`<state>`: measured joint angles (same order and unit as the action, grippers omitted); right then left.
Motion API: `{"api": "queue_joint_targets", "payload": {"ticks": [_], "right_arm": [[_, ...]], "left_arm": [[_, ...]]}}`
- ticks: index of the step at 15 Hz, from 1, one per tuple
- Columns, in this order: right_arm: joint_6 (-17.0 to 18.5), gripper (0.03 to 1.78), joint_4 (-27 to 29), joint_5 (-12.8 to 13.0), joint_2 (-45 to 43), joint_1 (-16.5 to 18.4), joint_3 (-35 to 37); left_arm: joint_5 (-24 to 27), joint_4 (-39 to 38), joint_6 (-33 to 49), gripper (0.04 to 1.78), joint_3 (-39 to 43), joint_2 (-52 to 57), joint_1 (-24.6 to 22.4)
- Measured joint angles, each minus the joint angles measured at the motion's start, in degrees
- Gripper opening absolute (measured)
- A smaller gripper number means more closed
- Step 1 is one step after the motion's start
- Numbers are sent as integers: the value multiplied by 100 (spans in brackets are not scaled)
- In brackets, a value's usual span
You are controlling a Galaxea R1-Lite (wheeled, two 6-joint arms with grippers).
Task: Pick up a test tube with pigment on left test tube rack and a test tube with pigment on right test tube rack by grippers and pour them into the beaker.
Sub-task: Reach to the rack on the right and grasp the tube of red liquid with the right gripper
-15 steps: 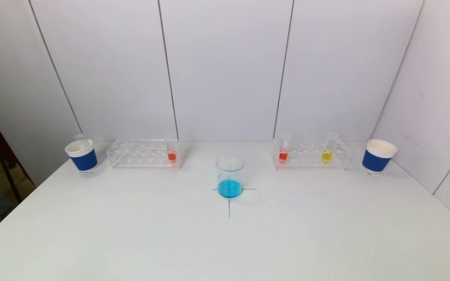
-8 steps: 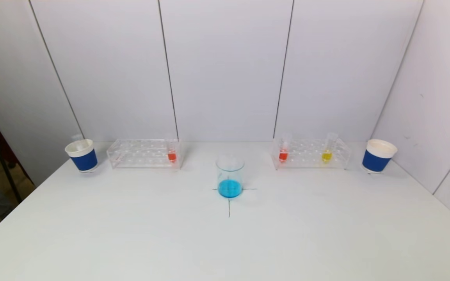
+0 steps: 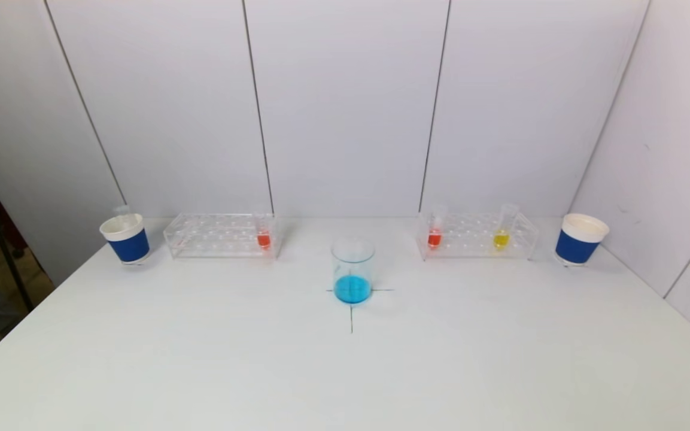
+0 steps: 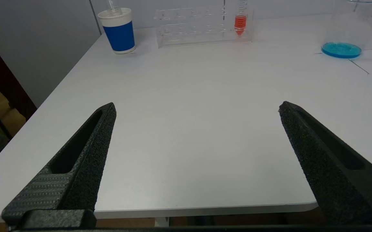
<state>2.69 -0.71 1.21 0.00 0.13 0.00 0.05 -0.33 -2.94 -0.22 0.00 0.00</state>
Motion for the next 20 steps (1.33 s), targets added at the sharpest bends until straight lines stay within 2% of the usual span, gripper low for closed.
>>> {"api": "queue_joint_targets", "payload": {"ticks": [20], "right_arm": [[-5,177,-41,16,0,-2,-7]], "left_arm": [[-5,17,217,176,22,2,0]]}}
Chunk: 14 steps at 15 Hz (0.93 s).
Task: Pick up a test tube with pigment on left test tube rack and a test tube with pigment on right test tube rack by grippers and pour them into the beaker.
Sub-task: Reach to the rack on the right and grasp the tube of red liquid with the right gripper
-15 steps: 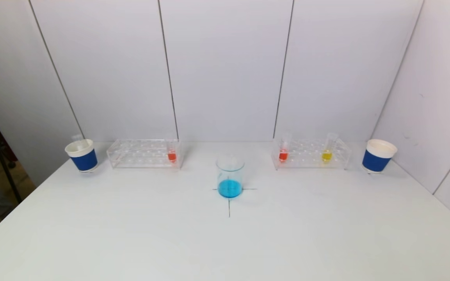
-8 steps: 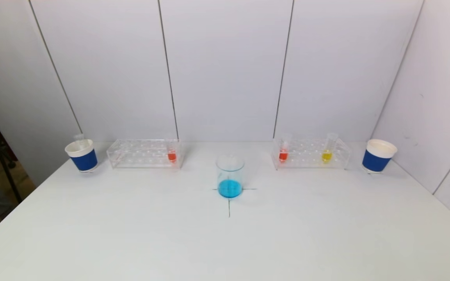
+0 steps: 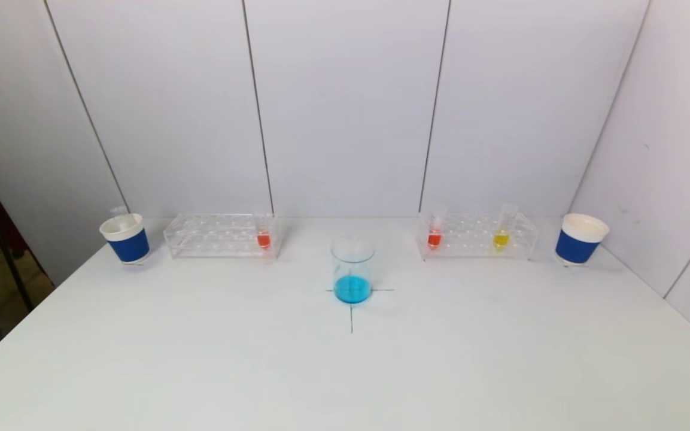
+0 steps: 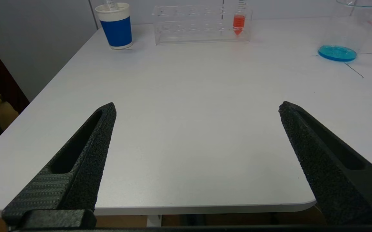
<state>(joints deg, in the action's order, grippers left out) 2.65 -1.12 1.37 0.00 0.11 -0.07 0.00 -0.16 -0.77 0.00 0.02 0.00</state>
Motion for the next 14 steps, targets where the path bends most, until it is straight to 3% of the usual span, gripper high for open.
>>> {"api": "queue_joint_targets", "payload": {"ticks": [6,10,14], "right_arm": [[-52,177,384,-107,267,5,-1224],[-67,177,360,-244,1362,11,-2272],[-100,177,-111,-379,2717,30,-3063]], "left_arm": [[0,0,0,176,0,0,0],[0,0,-2,176,0,0,0],[0,0,-2,176,0,0,0]]}}
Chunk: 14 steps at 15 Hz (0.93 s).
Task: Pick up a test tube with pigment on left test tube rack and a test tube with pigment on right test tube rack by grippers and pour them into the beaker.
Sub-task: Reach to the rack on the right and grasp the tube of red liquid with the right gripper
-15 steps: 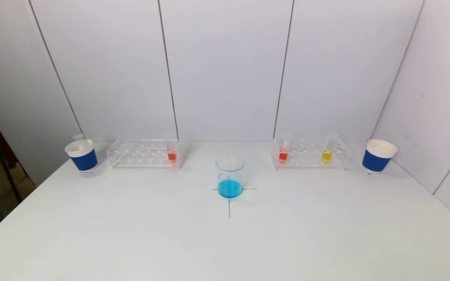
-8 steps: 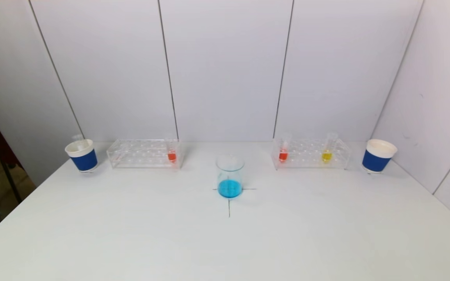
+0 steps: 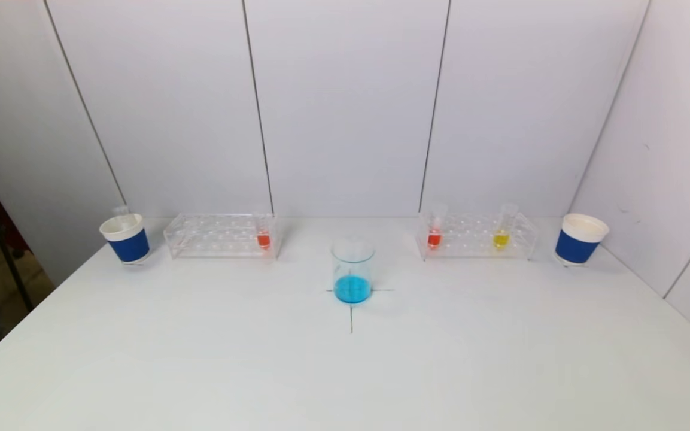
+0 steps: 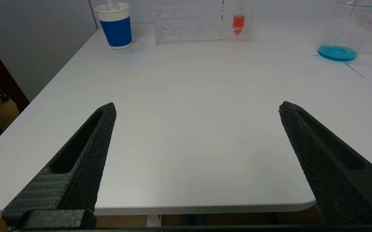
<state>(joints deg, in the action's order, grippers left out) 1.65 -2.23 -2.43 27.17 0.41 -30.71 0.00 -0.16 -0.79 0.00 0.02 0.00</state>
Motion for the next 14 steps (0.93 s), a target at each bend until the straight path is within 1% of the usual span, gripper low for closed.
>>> {"api": "queue_joint_targets", "payload": {"ticks": [2,4,7,8,10,14], "right_arm": [[-60,177,-328,-7,711,-1,-256],[-121,177,-785,4,1473,-20,-440],[-146,177,-1554,158,2605,-176,-658],[-146,177,-1794,263,2960,-278,-722],[-144,177,-2287,573,3658,-592,-853],[-123,177,-3277,1301,4915,-1342,-1022]], "left_arm": [[0,0,2,176,0,0,0],[0,0,0,176,0,0,0],[0,0,0,176,0,0,0],[0,0,0,176,0,0,0],[0,0,2,176,0,0,0],[0,0,0,176,0,0,0]]}}
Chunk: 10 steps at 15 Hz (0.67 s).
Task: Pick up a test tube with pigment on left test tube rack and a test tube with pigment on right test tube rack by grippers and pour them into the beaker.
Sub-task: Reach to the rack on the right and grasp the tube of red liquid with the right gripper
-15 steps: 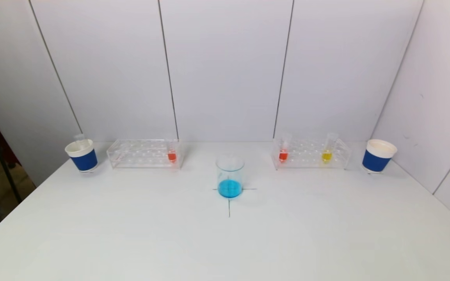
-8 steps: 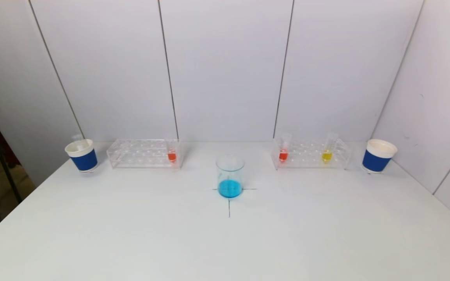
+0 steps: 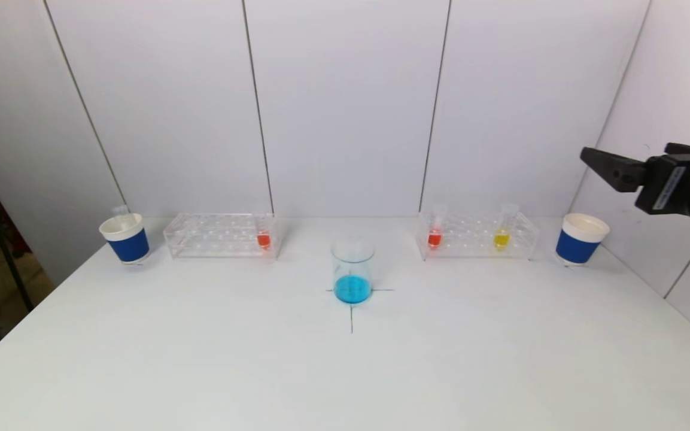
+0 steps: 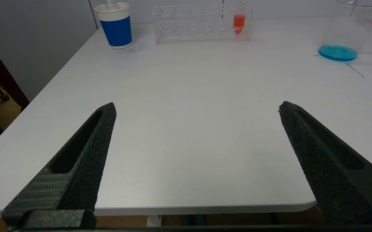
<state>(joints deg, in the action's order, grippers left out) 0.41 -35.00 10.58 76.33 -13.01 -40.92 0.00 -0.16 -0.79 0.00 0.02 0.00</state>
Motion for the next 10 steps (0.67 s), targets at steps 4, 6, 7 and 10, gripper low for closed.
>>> {"api": "queue_joint_targets", "payload": {"ticks": [4,6,7,10], "right_arm": [[55,177,-1080,466,1168,-483,9],[62,177,-1624,628,1751,-614,35],[62,177,-1914,705,2061,-678,41],[57,177,-2704,901,2910,-844,24]], "left_arm": [[0,2,0,176,0,0,0],[0,0,2,176,0,0,0],[0,0,2,176,0,0,0],[0,0,2,176,0,0,0]]}}
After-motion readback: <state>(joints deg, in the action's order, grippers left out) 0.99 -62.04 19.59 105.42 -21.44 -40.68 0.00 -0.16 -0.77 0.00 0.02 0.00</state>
